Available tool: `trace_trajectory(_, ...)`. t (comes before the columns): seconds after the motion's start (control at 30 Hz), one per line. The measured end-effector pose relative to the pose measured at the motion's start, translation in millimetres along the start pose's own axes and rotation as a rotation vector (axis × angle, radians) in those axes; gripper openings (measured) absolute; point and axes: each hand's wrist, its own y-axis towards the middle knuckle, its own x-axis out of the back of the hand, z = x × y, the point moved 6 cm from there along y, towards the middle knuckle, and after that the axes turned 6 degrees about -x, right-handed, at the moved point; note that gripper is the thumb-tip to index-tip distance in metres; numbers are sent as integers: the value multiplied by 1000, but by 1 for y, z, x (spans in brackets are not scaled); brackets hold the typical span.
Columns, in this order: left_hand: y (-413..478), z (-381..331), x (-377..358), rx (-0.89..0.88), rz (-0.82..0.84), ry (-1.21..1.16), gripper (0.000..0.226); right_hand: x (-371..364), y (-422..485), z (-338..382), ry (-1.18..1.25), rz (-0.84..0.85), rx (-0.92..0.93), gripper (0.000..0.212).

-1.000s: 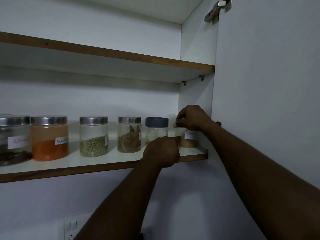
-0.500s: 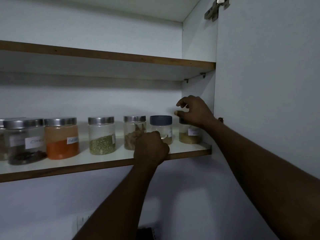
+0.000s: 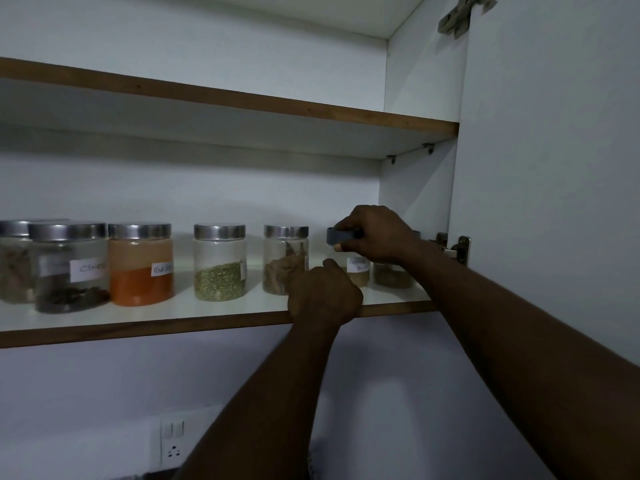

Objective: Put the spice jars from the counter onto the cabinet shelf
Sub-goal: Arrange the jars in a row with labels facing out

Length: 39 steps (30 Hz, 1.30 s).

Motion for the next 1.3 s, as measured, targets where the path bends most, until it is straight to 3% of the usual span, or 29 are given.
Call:
trace_trajectory(0.2,2,-1,-1,-12,84,15,39,-1,3,-6,21,-14,-29,45)
trace_trajectory(0.43,5,-3,-7,-31,150,83,65,-1,1,-12,53,-41,-73,47)
trace_trajectory(0.63,-6,-2,6,-44,-8,-21,35,5,-5,-8,20,-47,-139,56)
trace_trajectory(0.73,-15,6,16,-51,-110,-94,36,17,-8,-2,95,-153,-145,50)
trace_trajectory(0.87,-23,32,24,-28,-109,-181,38,28,-4,28,224,-197,-81,42)
trace_trajectory(1.17,-44,89,51,22,-199,-212,24,8,14,95,187,70,-9,48)
trace_trajectory(1.3,-51,94,58,65,-253,-233,38,-3,13,107,131,96,-20,37)
